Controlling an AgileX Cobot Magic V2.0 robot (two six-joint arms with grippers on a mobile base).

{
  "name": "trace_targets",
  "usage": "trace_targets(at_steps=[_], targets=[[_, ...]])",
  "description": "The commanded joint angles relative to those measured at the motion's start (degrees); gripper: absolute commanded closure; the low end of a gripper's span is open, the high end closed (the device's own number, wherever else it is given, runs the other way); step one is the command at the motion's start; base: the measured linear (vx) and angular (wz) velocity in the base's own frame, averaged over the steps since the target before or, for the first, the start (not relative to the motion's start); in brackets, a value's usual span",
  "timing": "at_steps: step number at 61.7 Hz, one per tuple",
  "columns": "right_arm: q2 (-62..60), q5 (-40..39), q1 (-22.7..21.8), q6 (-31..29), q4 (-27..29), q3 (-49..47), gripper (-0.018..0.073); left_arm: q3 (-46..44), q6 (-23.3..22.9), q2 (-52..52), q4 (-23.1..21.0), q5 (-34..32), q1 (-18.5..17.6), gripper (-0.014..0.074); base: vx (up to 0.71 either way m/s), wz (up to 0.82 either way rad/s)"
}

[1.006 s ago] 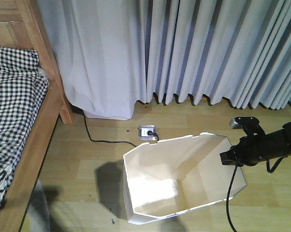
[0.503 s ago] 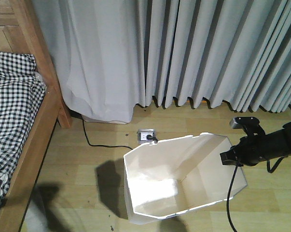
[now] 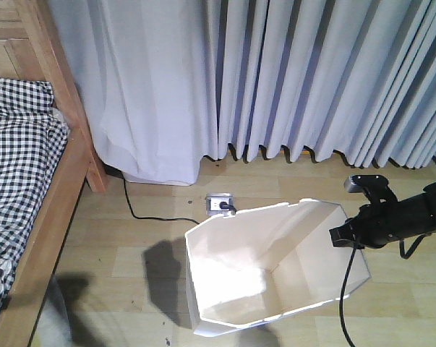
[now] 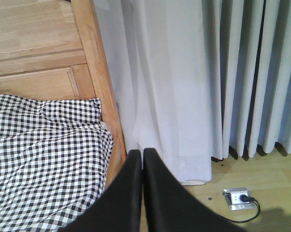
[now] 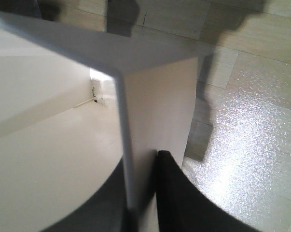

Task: Move trash bin to bedside with robot
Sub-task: 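Carry the bin with the right gripper while driving to the bedside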

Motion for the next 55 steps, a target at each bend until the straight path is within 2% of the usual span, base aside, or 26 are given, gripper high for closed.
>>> trace_targets(at_steps=[1,39,47,55], targets=[[-4.0,10.6,-0.2,0.9,3.5,-0.8,0.0566,1.6,-0.5,-0.5,-0.2,-4.2,-0.3,0.0602,0.00,0.00],[-4.0,10.7,-0.2,0.8,4.0,-0.8,0.0566,1.6,-0.5,-0.5,-0.2,-4.2,-0.3,0.0602,0.00,0.00],[-4.0,10.4,-0.2,2.4,7.0,-0.8,0.0566,1.6,-0.5,-0.5,-0.2,-4.2,-0.3,0.0602,0.00,0.00],[-4.0,4.4,-0.2,-0.6,13.6,-0.8,0.0566,1.6,-0.5,-0.5,-0.2,-4.2,-0.3,0.0602,0.00,0.00]])
